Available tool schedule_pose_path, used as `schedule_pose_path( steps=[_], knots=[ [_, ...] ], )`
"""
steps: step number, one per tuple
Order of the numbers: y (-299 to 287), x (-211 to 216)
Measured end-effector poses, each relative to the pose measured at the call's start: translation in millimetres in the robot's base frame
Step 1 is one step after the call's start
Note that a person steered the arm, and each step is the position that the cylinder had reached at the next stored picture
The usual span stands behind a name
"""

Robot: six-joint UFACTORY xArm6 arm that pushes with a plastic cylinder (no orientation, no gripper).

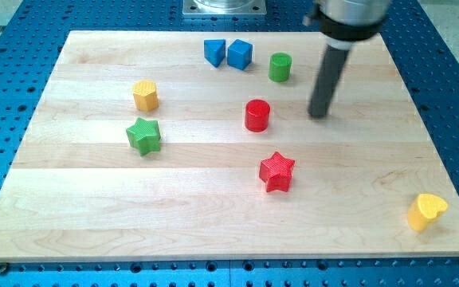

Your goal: Move your arm to the top left of the red circle

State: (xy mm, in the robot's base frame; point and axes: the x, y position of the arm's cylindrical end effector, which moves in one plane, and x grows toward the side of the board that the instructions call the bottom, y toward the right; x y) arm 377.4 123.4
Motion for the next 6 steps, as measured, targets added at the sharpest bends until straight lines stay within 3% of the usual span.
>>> schedule_pose_path(
  steps=[2, 6],
  knots=[
    [-92, -29],
    [-99, -31]
  ],
)
